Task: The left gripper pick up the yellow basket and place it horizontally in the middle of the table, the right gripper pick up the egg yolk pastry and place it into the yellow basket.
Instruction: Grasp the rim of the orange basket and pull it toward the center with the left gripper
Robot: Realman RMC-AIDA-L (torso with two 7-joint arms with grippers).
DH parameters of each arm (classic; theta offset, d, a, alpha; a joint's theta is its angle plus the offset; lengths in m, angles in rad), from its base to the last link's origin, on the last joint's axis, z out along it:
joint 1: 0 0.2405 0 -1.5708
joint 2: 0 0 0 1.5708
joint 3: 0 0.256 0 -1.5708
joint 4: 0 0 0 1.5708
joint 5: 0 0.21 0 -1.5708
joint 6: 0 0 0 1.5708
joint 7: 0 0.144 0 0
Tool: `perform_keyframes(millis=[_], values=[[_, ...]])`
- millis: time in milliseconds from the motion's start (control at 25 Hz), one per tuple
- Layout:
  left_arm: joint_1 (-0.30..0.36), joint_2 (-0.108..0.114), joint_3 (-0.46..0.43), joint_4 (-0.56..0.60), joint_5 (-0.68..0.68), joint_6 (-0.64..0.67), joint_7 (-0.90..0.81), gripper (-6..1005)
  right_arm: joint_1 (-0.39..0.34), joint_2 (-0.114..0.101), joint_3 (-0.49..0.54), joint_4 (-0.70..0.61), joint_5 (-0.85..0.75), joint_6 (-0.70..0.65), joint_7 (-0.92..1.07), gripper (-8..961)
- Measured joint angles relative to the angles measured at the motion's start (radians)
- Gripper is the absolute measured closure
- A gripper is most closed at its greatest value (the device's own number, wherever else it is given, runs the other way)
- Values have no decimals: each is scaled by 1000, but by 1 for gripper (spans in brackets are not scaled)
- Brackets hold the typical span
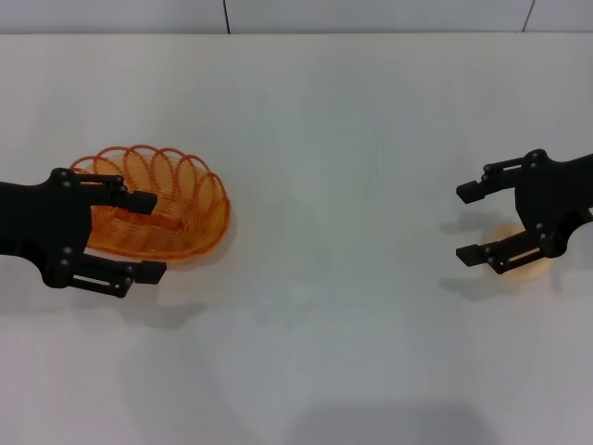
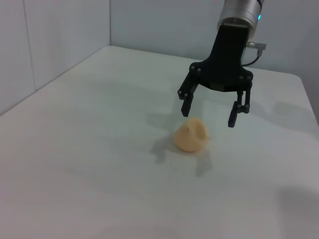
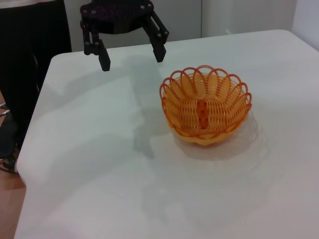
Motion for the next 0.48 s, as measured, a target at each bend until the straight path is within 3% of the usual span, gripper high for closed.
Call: perform_keyframes(millis=[480], values=[[3,0,0,-1,0,0,0,153,-2,0,7,2,0,1,0,144]])
